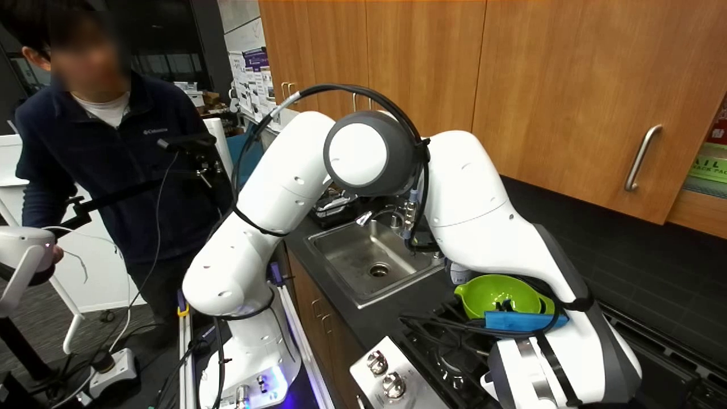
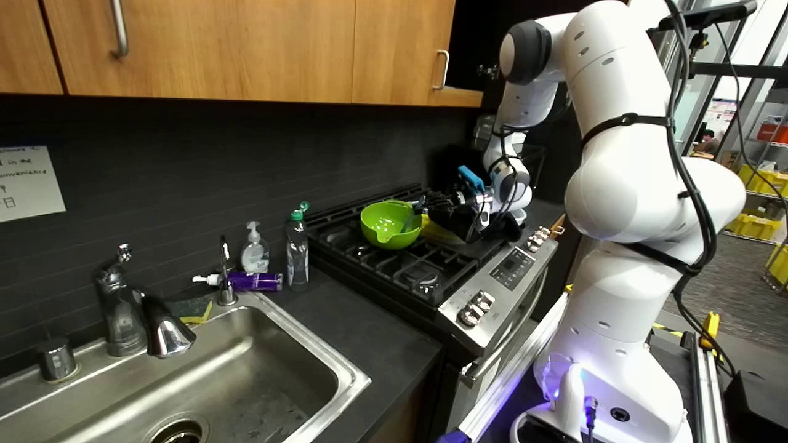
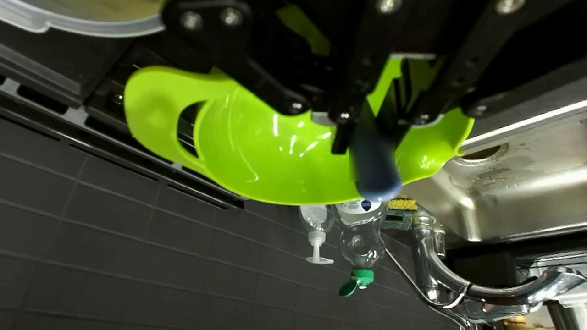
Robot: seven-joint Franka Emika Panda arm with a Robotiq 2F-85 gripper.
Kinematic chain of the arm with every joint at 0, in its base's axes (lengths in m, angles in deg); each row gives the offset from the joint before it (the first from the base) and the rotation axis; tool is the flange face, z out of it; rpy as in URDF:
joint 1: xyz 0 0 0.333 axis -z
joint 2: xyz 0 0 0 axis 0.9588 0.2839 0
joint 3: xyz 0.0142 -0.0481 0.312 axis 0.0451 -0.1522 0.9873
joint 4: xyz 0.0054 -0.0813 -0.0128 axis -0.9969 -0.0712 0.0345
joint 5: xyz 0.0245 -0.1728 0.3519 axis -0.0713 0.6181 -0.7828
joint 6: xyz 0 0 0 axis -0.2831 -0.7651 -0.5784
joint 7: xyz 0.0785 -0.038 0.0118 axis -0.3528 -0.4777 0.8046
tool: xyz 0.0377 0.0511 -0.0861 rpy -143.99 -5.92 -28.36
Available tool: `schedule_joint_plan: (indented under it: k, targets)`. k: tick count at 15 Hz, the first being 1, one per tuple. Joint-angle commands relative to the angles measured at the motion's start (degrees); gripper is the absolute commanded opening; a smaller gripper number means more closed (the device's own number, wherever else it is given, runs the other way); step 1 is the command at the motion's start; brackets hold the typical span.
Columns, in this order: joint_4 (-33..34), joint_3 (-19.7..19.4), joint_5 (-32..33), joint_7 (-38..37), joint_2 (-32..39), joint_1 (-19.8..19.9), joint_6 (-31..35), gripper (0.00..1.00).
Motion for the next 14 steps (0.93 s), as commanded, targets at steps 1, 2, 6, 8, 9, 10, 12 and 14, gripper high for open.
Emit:
schedule_joint_plan:
  k: [1, 2, 6, 8, 9, 10, 12, 14]
  targets:
    - [1.59, 0.31, -1.23, -2.15, 0.18, -0.32, -0.44, 0.05]
    - [1.96, 0.47, -1.27, -2.35, 0.23, -0.36, -0.45, 0.05]
    - [3.28, 0.93, -1.26, -2.94, 0.31, -0.38, -0.46, 0.05]
    - [3.72, 1.11, -1.24, -3.07, 0.34, -0.39, -0.42, 0.05]
    - [3.84, 1.17, -1.17, -3.04, 0.35, -0.4, -0.4, 0.05]
    - [3.87, 1.16, -1.02, -2.98, 0.36, -0.41, -0.37, 0.05]
    - [3.52, 1.0, -0.87, -2.82, 0.37, -0.32, -0.27, 0.05]
    - [3.04, 0.85, -0.79, -2.62, 0.56, -0.19, -0.23, 0.05]
